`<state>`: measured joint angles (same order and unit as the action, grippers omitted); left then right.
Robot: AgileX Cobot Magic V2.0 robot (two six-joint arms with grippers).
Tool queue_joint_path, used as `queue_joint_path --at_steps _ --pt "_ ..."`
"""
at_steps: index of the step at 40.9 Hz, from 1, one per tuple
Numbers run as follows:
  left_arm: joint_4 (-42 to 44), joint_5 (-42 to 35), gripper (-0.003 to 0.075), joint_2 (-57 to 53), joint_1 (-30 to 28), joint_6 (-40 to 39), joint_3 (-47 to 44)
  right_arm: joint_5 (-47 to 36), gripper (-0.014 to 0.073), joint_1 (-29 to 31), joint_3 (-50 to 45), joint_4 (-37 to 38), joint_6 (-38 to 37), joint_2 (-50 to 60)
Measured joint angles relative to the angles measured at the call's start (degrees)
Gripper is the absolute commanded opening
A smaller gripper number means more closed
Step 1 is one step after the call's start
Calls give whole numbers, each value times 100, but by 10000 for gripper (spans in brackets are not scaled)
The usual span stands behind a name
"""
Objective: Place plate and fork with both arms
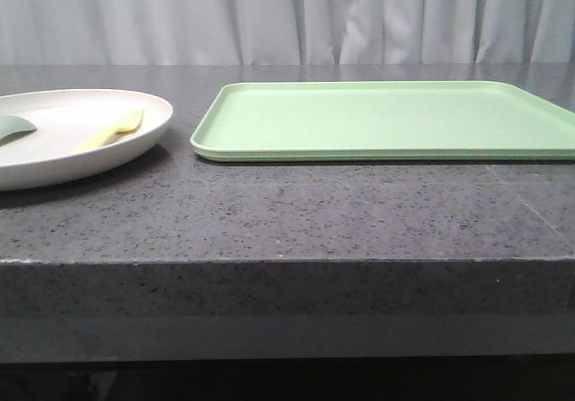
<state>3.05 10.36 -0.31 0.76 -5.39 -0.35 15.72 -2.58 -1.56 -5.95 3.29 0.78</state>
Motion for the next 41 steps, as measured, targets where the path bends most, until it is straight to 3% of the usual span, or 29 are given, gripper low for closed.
queue_joint_path --at_steps 30,41 --pt "-2 -280 -18 0 0 0 0 -110 -118 0 0 -76 0 0" --pt "-250 -1298 -18 0 0 0 11 -412 -118 0 0 -210 0 0"
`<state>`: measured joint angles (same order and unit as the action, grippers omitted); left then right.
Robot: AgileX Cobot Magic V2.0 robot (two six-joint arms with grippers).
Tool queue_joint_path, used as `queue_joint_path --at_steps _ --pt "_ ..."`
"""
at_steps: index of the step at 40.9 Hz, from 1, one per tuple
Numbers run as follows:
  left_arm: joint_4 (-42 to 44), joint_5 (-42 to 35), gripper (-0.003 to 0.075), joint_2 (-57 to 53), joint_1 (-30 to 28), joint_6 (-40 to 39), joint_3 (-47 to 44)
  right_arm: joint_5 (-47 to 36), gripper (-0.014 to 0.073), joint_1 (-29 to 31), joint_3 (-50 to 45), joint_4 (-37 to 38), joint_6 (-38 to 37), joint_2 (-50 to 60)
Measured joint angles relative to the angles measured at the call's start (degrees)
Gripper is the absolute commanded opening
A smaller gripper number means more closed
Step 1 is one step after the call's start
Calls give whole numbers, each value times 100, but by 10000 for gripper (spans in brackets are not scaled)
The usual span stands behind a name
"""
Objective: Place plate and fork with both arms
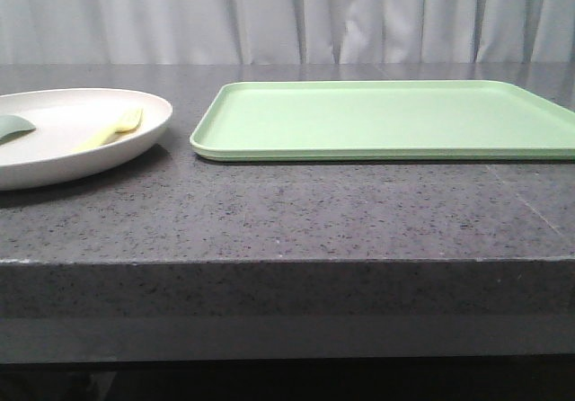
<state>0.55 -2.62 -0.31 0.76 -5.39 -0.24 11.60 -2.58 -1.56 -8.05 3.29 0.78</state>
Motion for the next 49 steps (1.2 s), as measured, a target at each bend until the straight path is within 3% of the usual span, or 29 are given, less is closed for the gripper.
queue_joint_path --at_steps 7,15,26,33,40,44,49 --pt "-55 -26 -18 0 0 0 274 36 -118 0 474 -13 0 0" --pt "-55 262 -18 197 0 0 1195 443 -117 0 1595 -13 0 -155" --pt "-12 1198 -18 1966 0 0 2456 1152 -117 0 3167 -17 0 -1822" --pt "12 1449 -18 2762 0 0 2889 1191 -117 0 3533 -17 0 -2579" --pt "15 1397 -18 2893 0 0 2916 1181 -116 0 3543 -17 0 -2688" --pt "15 1387 8 2893 0 0 2924 1171 -62 0 3543 -17 0 -2688" --pt "15 1387 164 2893 0 0 2924 1172 108 0 3543 -17 0 -2688"
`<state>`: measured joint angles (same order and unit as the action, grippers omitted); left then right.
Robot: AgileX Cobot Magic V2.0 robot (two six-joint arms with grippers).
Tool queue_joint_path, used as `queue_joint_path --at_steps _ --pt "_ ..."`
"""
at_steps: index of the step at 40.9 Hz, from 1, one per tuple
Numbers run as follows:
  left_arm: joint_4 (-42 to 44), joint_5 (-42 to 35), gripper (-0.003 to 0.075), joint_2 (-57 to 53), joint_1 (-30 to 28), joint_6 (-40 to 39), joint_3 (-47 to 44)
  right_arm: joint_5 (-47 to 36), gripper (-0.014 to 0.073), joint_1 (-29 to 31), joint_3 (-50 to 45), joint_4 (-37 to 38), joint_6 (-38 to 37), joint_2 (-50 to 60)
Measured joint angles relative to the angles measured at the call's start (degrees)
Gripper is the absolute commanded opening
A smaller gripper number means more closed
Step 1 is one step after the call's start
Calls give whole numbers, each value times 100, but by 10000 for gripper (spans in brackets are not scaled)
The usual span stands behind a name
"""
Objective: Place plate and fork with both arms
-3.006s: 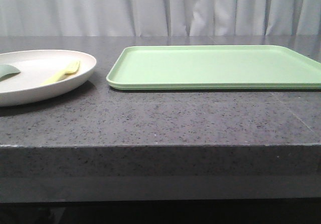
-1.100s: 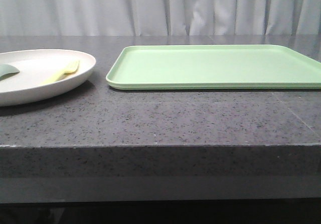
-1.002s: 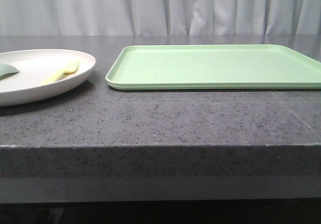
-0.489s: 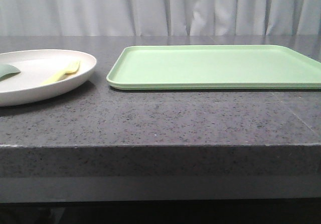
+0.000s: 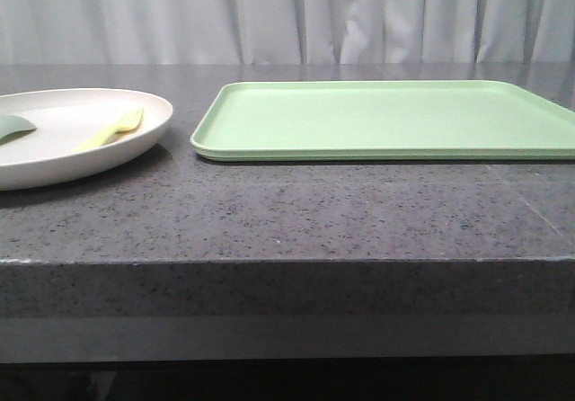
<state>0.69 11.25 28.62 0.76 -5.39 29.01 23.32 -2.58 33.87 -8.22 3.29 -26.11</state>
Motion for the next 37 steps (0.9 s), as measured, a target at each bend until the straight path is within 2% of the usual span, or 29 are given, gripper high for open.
queue_joint_path --at_steps 1,7,10,13,21,26,30,37 --pt "0 0 204 0 0 0 0 -12 144 0 0 0 0 0" --pt "10 0 562 0 0 0 0 -12 432 0 0 0 0 0" --pt "10 0 664 0 0 0 0 -12 544 0 0 0 0 0" --pt "10 0 673 0 0 0 0 -23 607 0 0 0 0 0" --pt "10 -11 673 59 0 0 24 -23 603 0 0 0 0 0" --pt "22 203 673 469 -14 0 317 -23 603 0 0 0 0 0" --pt "90 642 673 1185 -14 0 791 -74 603 0 0 0 0 0" --pt "415 1876 673 2606 -14 0 1931 -129 603 0 0 0 0 0"
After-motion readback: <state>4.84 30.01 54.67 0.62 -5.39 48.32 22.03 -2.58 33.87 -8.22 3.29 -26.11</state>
